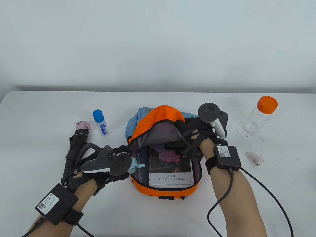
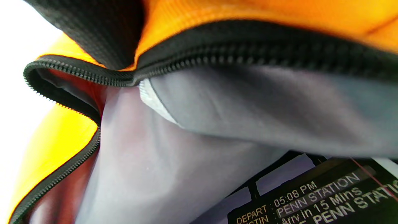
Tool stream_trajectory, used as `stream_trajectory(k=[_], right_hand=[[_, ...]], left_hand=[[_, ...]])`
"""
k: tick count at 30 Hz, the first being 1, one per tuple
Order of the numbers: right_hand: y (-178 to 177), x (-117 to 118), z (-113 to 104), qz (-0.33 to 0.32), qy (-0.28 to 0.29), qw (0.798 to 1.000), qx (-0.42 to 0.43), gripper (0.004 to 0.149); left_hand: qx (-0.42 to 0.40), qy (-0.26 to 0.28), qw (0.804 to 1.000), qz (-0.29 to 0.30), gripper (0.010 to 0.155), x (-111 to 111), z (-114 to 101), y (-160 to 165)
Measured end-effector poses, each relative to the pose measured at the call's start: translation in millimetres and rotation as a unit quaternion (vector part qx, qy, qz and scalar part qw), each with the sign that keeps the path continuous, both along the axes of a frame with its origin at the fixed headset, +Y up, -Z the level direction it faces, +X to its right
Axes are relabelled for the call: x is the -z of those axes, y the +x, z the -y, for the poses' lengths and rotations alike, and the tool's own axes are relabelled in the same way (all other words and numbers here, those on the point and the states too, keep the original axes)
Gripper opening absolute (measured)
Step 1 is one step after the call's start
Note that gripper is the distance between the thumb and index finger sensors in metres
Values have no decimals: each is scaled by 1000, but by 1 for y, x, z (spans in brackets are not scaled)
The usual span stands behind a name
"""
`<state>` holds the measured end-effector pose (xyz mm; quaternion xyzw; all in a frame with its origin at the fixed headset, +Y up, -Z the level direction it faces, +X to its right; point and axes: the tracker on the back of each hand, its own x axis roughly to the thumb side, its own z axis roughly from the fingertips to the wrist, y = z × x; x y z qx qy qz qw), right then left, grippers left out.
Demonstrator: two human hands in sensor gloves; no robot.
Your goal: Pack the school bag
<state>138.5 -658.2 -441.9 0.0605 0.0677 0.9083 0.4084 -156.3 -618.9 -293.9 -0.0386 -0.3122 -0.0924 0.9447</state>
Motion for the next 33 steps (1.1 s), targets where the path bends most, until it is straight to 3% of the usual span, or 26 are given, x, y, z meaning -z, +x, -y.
stream_trajectory(k=[8,12,18,20,22,25,28,33], right_hand=[[3,-4,-2,-21,4,1000,14,45],[5,-4,2,-29,5,999,16,45],[3,-6,8,-39,6,999,9,45],[3,-7,8,-42,8,999,8,45],[4,-8,7,-43,11,999,9,45],[9,-7,6,-36,9,999,31,45],[10,-7,7,-39,9,999,23,45],[7,-8,11,-40,7,999,24,45]], left_hand=[[32,62,997,-27,90,13,46,31],[82,28,996,8,90,10,62,35],[88,10,995,42,91,9,73,41],[77,36,996,32,95,8,74,43],[77,107,991,24,95,4,73,46],[46,149,987,26,95,3,76,42],[-4,127,992,21,94,5,86,38],[35,116,992,25,85,2,89,47]])
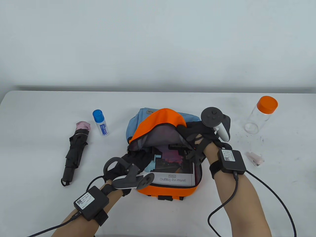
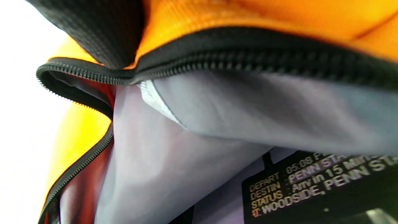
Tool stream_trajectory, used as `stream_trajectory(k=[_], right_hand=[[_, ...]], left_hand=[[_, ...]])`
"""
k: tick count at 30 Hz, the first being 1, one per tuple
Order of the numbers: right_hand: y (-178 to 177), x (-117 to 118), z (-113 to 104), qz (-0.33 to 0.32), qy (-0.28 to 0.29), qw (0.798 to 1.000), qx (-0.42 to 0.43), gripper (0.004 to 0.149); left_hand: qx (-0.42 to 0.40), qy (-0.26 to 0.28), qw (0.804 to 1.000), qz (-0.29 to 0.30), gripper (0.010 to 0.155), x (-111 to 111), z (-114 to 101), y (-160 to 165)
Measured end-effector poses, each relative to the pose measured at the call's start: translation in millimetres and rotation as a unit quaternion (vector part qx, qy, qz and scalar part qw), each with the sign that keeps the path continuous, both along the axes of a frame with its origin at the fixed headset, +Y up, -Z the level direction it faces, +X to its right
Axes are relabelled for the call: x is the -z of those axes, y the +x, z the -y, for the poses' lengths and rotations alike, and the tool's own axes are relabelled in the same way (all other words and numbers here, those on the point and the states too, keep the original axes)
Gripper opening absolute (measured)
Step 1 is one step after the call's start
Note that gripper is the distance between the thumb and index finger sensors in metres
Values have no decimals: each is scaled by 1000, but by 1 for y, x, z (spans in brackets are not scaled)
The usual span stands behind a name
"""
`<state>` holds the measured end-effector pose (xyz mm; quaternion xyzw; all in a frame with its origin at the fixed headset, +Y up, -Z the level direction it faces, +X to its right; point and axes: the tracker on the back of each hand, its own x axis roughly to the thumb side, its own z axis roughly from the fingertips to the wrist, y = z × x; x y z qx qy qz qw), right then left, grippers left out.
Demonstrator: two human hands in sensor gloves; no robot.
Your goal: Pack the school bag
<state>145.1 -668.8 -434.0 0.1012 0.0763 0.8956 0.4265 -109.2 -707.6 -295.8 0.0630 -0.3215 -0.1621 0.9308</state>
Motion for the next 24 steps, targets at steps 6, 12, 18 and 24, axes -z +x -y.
stream_trajectory(k=[6,12,18,24], right_hand=[[0,-3,-2,-7,6,1000,-5,45],[2,-6,1,-13,4,1000,-6,45],[-1,-6,0,-12,5,1000,-9,45],[1,-7,3,-16,3,1000,-7,46]], left_hand=[[25,16,1000,4,83,-9,0,-2],[41,50,998,-27,84,-13,9,-7],[69,76,994,-33,80,-14,9,-1],[86,52,995,-26,71,-9,19,-11]])
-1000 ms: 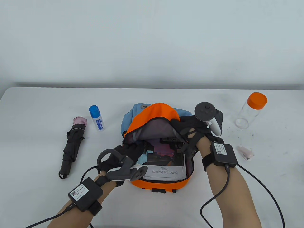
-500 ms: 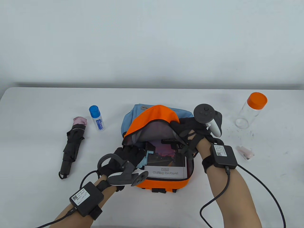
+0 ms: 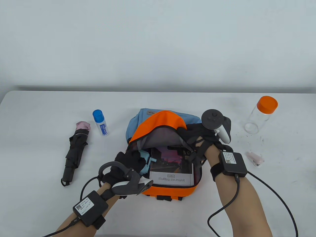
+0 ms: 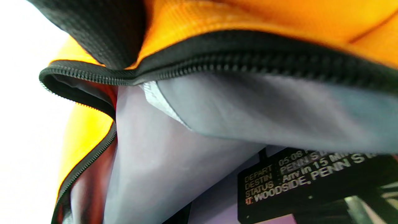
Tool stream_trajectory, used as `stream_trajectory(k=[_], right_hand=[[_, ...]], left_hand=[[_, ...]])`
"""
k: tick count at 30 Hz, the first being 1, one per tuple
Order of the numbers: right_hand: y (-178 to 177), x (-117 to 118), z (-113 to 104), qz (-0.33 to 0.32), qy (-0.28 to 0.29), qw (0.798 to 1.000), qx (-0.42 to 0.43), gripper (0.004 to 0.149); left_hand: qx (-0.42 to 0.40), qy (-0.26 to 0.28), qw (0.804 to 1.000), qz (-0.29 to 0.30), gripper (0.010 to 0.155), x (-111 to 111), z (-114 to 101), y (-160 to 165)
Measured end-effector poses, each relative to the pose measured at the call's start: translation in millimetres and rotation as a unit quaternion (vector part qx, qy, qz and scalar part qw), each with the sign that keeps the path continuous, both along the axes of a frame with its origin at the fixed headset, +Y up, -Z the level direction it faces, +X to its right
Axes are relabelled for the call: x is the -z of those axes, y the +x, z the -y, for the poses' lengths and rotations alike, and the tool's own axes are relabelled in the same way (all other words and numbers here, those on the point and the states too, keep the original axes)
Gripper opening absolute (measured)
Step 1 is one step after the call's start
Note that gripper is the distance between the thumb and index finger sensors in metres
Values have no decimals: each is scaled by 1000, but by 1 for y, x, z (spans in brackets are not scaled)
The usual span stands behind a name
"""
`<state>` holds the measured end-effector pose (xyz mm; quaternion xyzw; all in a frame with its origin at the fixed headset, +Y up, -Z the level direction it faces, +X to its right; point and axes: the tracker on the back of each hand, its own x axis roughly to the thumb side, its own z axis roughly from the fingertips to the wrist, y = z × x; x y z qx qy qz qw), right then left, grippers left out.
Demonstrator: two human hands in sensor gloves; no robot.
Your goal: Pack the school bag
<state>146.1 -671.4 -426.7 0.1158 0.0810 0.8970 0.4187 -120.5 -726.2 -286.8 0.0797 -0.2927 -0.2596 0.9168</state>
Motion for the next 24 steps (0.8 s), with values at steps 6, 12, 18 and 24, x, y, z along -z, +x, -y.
stream_trajectory(k=[6,12,18,24], right_hand=[[-3,1,2,2,-4,1000,-1,46],[-5,-1,1,-1,-5,1000,3,46],[-1,-5,2,-14,2,1000,5,47],[1,-8,0,-25,15,1000,-3,48]], left_hand=[[-54,-11,998,-14,64,3,5,-4],[-53,20,997,-52,62,13,3,11],[-57,111,991,-55,38,17,-7,16],[-168,70,978,-98,35,16,-77,-6]])
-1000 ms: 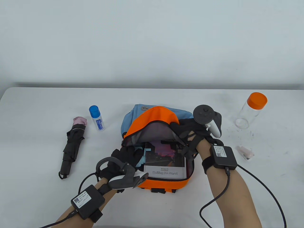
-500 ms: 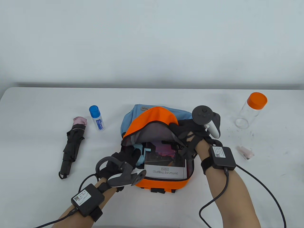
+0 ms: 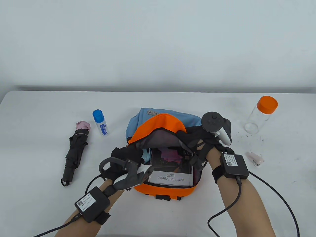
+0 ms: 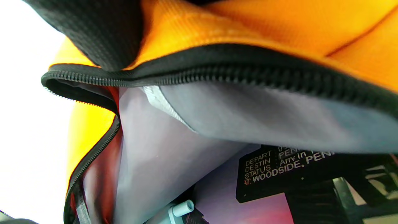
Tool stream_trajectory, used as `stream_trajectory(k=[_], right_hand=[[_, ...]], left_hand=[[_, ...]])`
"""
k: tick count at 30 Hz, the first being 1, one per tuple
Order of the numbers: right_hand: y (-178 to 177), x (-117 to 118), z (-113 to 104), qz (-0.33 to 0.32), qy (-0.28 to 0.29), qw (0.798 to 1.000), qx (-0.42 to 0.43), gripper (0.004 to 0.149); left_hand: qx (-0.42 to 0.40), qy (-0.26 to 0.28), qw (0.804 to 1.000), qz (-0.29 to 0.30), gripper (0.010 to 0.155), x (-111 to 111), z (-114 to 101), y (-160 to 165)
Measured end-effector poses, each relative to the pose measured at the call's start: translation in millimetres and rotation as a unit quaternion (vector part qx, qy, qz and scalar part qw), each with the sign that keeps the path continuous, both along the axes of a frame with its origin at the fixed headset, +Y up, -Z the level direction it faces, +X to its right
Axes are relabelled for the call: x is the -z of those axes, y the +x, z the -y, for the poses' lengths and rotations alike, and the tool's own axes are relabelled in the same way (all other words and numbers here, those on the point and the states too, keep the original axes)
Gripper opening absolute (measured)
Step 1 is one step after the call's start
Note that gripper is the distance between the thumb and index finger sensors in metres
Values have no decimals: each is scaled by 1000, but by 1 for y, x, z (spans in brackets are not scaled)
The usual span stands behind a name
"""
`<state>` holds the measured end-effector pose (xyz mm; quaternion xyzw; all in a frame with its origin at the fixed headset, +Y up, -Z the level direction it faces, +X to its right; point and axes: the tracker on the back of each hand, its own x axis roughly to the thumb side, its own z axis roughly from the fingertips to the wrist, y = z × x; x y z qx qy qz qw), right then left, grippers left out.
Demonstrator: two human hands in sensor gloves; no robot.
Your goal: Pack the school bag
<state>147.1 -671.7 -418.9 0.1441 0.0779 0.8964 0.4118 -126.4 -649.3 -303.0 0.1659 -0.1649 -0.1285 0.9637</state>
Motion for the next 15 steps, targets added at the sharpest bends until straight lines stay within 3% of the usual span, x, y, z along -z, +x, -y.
stream_trajectory(k=[2,4,6,8,11,12,14,15], right_hand=[[1,-1,-1,4,11,1000,3,48],[0,-2,-1,0,7,1000,7,48],[0,-4,-3,-6,6,1000,2,49],[1,-6,-7,-14,7,1000,-8,49],[4,-10,-11,-20,12,999,-24,49],[5,-12,-12,-22,9,999,-34,51],[11,-16,-12,-31,2,998,-56,59],[16,-18,-12,-36,0,998,-59,75]], left_hand=[[-79,1,997,17,47,6,-30,-8],[-103,-33,994,27,84,16,-55,-7],[-73,-110,991,33,107,28,-65,7],[-25,-133,990,41,118,33,-59,28],[83,-121,988,53,123,30,-34,65],[107,-76,991,29,121,27,-27,73],[119,-19,992,34,104,29,-19,80],[101,-58,991,61,91,30,-17,81]])
